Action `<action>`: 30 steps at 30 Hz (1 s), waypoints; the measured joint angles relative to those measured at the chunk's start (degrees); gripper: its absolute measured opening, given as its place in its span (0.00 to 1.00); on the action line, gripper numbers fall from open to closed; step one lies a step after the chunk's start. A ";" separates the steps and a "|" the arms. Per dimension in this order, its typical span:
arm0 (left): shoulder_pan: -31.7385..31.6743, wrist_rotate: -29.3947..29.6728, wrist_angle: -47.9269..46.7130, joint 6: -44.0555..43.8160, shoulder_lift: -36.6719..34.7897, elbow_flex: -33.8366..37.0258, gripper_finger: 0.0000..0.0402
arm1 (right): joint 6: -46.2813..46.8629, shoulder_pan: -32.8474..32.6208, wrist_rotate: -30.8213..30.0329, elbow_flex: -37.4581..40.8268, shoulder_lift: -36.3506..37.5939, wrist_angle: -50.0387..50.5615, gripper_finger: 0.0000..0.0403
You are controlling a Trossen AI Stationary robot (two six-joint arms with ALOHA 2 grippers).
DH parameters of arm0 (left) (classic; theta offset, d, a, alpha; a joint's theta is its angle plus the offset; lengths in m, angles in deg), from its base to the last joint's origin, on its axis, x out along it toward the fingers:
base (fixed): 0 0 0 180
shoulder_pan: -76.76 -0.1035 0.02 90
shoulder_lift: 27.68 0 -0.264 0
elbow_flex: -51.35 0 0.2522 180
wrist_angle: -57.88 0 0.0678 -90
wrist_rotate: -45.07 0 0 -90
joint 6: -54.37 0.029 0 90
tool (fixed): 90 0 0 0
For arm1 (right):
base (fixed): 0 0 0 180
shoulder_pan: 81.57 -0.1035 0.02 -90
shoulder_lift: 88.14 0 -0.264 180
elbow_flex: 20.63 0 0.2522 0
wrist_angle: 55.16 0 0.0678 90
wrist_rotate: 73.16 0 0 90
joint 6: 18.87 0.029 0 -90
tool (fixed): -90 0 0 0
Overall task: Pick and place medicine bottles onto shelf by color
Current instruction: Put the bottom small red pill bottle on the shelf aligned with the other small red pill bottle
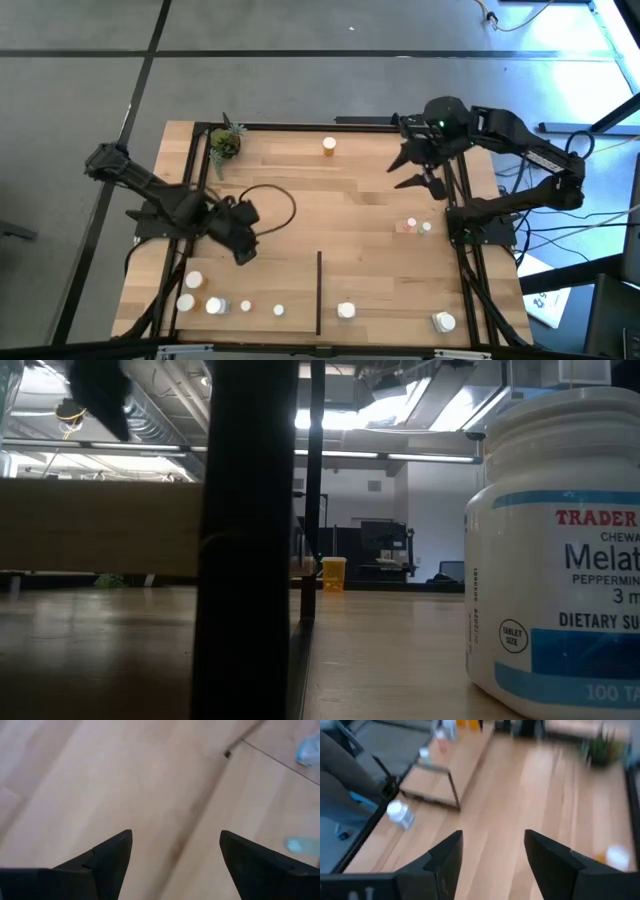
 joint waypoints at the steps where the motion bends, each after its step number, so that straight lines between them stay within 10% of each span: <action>1: -1.64 -0.15 0.38 2.21 0.00 0.00 0.73 | 1.85 -1.01 -2.11 0.00 0.34 2.06 0.53; 15: -20.07 -8.10 15.41 27.35 0.00 0.00 0.73 | 32.06 -6.09 -10.07 0.02 2.58 9.03 0.53; 30: -23.17 -8.73 17.69 29.90 0.00 0.00 0.73 | 36.16 -6.09 -10.07 0.02 2.56 2.59 0.53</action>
